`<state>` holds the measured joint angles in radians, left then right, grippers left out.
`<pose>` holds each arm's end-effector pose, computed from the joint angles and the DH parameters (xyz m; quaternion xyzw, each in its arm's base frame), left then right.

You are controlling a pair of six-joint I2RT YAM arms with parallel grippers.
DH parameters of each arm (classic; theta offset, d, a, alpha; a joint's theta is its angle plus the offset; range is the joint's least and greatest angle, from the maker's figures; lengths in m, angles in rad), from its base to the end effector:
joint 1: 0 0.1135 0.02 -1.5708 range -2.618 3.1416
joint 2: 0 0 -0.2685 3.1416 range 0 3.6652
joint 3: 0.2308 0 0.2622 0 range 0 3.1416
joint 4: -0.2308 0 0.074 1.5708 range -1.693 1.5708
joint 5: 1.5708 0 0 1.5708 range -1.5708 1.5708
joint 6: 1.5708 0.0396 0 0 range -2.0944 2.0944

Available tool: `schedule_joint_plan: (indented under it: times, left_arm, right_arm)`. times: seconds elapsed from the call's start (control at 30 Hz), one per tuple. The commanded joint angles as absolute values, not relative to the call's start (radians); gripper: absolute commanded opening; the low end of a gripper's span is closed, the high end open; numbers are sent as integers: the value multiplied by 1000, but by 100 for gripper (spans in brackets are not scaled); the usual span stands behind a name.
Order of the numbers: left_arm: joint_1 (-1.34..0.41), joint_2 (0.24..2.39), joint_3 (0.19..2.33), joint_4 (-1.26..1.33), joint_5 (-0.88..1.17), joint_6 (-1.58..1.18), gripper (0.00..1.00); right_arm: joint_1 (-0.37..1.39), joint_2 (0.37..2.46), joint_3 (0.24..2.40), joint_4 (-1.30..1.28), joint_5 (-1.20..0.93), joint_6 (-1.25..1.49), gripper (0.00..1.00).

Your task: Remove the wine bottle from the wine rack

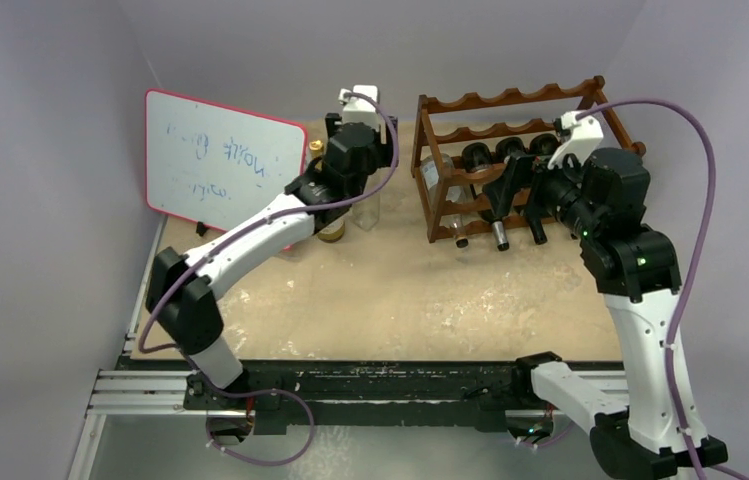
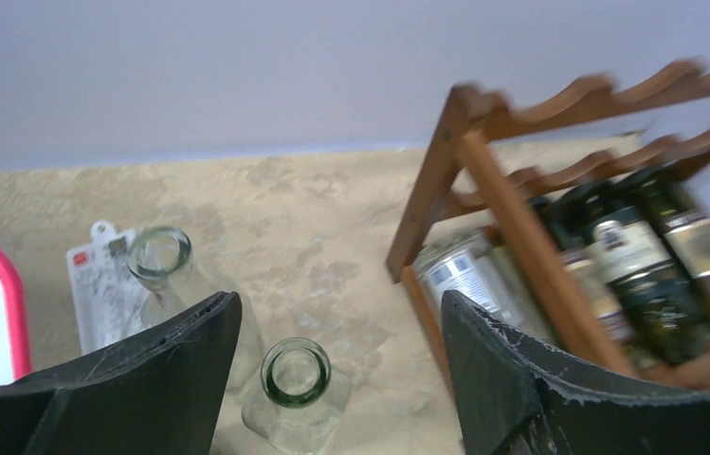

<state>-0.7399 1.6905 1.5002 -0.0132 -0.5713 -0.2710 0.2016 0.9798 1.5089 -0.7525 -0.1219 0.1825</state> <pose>0.3240 -0.2668 0.3690 -0.0003 0.7649 -0.1023 0.6360 0.1665 0.0389 0.4920 -0.0454 0.7797 0.1656 0.6022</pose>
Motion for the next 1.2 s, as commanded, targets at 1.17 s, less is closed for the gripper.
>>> schedule_joint_plan:
  times: [1.17]
  left_arm:
    - [-739, 1083, 1114, 167, -571, -59, 87]
  right_arm:
    - [276, 1332, 992, 255, -291, 440, 62]
